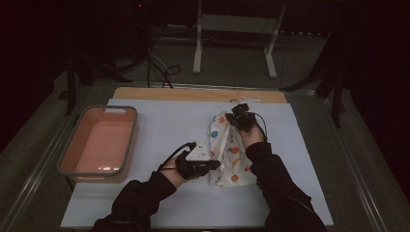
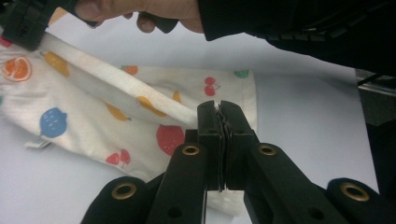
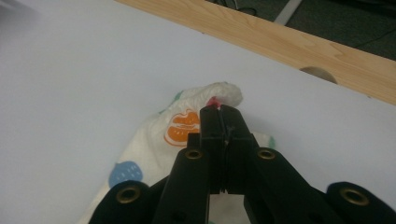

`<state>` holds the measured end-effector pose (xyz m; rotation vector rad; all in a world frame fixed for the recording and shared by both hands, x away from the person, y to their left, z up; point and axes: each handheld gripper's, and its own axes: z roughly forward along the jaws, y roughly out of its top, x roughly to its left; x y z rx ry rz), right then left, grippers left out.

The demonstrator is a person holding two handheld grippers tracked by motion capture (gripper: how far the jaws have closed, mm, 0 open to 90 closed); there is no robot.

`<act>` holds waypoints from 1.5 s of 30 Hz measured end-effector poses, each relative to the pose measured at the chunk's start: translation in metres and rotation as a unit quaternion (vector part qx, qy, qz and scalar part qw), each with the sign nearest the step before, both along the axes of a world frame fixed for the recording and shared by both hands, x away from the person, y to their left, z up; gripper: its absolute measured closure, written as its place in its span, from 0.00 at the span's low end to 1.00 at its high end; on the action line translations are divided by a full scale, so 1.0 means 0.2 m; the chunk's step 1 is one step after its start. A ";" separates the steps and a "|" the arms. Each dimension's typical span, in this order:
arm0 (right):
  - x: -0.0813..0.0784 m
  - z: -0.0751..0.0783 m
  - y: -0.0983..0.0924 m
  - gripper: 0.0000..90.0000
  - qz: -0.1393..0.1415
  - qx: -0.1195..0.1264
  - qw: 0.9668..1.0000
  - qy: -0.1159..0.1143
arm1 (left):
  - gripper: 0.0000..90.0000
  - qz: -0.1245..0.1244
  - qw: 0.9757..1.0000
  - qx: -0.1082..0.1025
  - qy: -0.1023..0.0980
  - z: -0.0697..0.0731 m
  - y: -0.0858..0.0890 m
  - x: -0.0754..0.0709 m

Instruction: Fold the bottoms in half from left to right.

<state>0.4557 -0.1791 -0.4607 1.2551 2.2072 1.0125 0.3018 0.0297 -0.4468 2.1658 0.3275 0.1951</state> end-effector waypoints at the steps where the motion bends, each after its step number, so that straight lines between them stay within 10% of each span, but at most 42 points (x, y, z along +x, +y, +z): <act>1: 0.00 0.00 -0.01 0.99 -0.001 -0.001 1.000 0.000 | 0.99 -0.002 1.000 0.000 0.001 0.00 -0.01 0.00; 28: 0.08 -0.12 -0.18 0.98 -0.020 -0.012 1.000 0.020 | 0.99 -0.024 0.999 0.015 0.021 -0.16 -0.30 0.08; 33: 0.08 -0.15 -0.18 0.72 -0.022 -0.008 0.999 0.036 | 0.99 -0.022 0.999 0.017 0.026 -0.19 -0.34 0.09; 34: 0.06 -0.15 -0.18 0.52 -0.028 -0.001 0.999 0.027 | 0.99 -0.024 0.999 0.016 0.031 -0.19 -0.36 0.10; 39: 0.03 -0.14 -0.20 0.32 -0.036 0.026 0.999 0.023 | 0.92 -0.027 0.999 0.013 0.042 -0.19 -0.38 0.09; 45: -0.05 -0.12 -0.25 0.16 -0.012 0.052 0.998 0.021 | 0.41 -0.007 0.999 0.010 0.040 -0.18 -0.38 0.08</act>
